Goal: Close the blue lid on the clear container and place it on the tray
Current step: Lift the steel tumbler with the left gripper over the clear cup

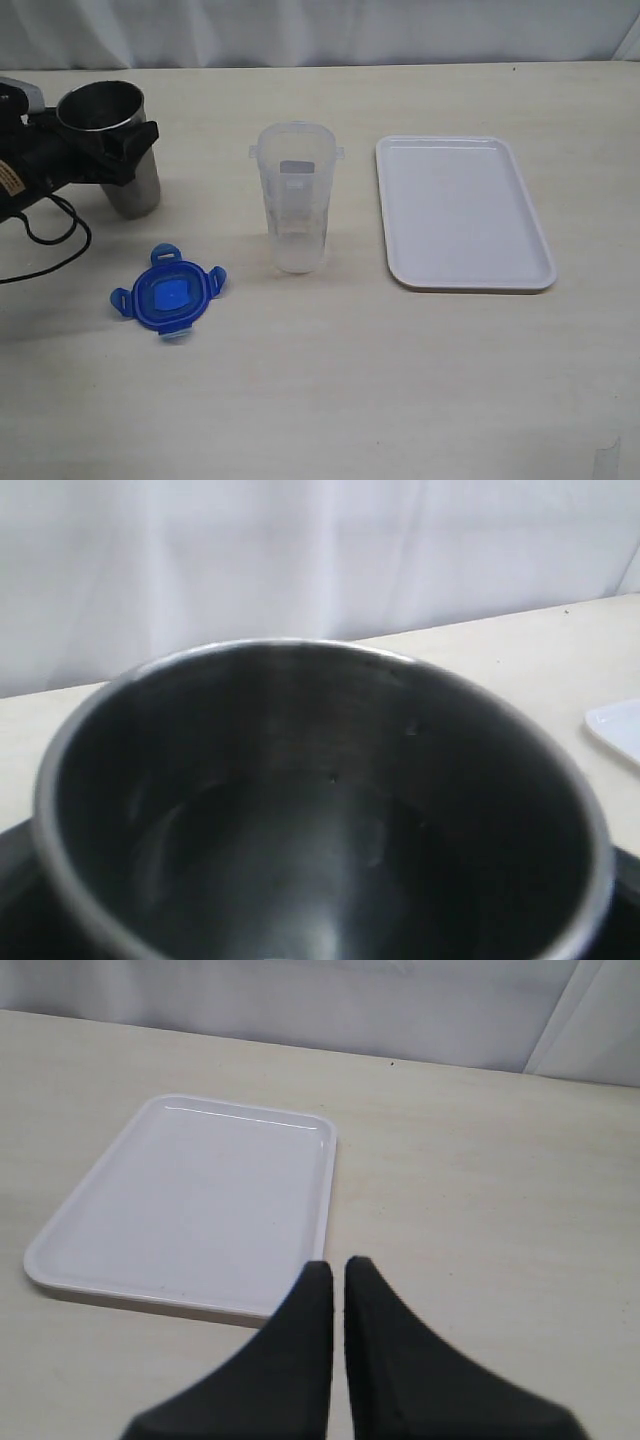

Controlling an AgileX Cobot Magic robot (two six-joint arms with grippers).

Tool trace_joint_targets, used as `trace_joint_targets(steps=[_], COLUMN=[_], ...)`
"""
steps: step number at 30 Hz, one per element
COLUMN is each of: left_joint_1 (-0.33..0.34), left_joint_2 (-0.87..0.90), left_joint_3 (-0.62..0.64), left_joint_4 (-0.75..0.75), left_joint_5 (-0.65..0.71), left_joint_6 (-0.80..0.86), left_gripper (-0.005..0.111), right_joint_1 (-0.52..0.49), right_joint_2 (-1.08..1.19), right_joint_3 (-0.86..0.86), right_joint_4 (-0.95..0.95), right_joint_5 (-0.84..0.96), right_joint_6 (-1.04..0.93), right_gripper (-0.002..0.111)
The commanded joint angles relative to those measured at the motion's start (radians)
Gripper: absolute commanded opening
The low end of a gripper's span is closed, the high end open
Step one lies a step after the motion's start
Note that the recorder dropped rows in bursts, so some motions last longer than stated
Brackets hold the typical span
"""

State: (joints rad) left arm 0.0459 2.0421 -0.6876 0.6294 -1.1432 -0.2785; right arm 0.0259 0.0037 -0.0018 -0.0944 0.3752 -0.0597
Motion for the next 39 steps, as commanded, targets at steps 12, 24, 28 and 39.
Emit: trace_joint_targets(steps=[12, 24, 28, 39], left_joint_1=[-0.12, -0.27, -0.302, -0.361], left_joint_2=[-0.099, -0.123, -0.123, -0.123], left_joint_3=[-0.192, -0.351, -0.378, -0.413], left_joint_4=[0.014, 0.043, 0.049, 0.069], left_joint_5=[0.029, 0.244, 0.253, 0.245], left_joint_6=[-0.123, -0.192, -0.198, -0.198], left_gripper=[0.0, 0.0, 0.0, 0.0], right_joint_1=[-0.002, -0.002, -0.002, -0.002], right_joint_2=[-0.004, -0.004, -0.004, -0.004], right_joint_3=[0.002, 0.002, 0.002, 0.002], right_joint_4=[0.006, 0.006, 0.006, 0.006], right_joint_5=[-0.003, -0.003, -0.003, -0.003], right_joint_6=[0.004, 0.004, 0.004, 0.004], right_gripper=[0.004, 0.004, 0.004, 0.004])
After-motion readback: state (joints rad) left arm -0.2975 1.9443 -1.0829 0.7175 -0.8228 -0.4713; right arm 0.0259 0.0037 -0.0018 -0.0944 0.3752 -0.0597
